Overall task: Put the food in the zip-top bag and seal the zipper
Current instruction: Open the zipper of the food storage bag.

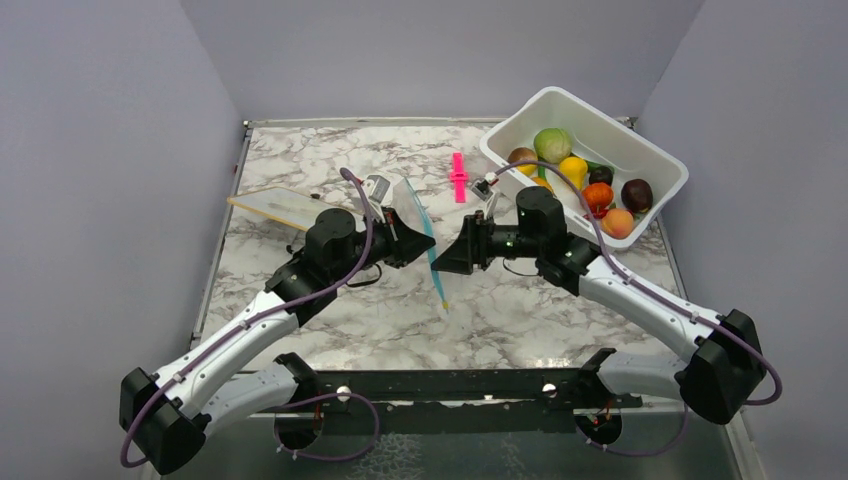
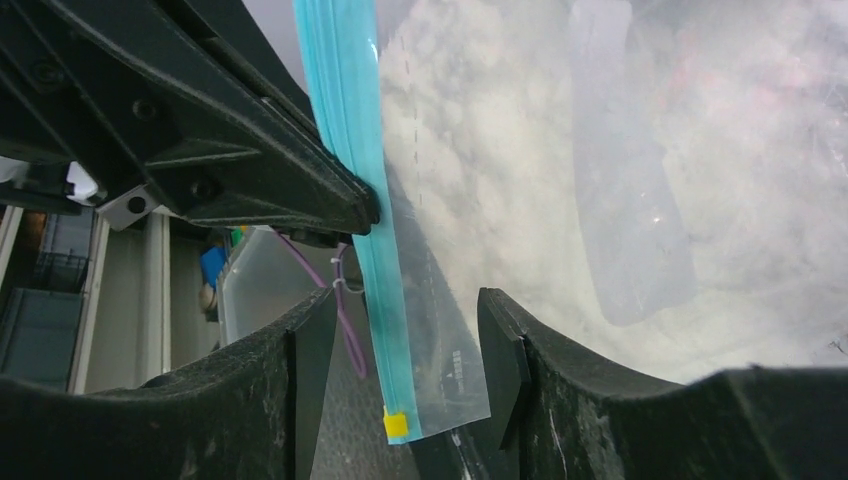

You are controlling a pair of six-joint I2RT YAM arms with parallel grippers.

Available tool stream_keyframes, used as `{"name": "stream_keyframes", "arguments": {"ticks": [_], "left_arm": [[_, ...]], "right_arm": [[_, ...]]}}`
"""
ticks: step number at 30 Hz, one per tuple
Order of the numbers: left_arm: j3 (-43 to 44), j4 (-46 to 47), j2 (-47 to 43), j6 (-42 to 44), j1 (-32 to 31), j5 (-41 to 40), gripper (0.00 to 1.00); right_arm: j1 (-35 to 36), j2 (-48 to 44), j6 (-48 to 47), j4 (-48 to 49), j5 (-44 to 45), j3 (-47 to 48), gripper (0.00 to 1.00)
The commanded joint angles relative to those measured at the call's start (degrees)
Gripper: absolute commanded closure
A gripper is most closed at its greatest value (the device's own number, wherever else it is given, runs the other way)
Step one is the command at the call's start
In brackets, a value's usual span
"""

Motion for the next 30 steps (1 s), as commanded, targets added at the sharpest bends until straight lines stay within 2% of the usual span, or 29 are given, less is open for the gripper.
{"name": "stream_keyframes", "arguments": {"ticks": [1,3,5,10,14,18,25,30], "left_arm": [[0.2,0.4,0.6,-2.0,-0.2,-2.2,1.00],[0.4,0.3,0.7,-2.0,-0.1,-2.2,1.00],[0.7,0.0,0.6,-1.6,-0.1,-2.4,1.00],[0.8,-0.8,0.2,-1.0,-0.1,-2.6,1.00],[0.7,-0.8,-0.1,-0.9,-0.1,-1.8,1.00],[0.9,-1.0,-0.6,-1.1,-0.2,-1.4,1.00],[0.8,-2.9,-1.6,1.6,-0.2,-1.2,0.71],[-1.1,-2.1,-2.0,3.2,-0.1,-1.3,0.62]], "right_arm": [[0.8,2.3,-0.8,1.0,1.4,1.9,0.46],[0.9,2.8,-1.0,0.9,1.9,2.1,0.48],[0.9,3.0,-1.0,1.1,2.0,2.1,0.54],[0.9,2.7,-0.7,2.5,1.6,1.2,0.84],[0.9,1.9,-0.5,3.9,0.2,0.2,0.99],[0.9,1.0,-0.4,4.2,0.0,-0.4,0.99],[0.9,-1.2,-0.1,4.6,1.3,-1.9,0.99],[0.9,-3.5,1.8,7.1,2.8,-3.6,0.99]]}}
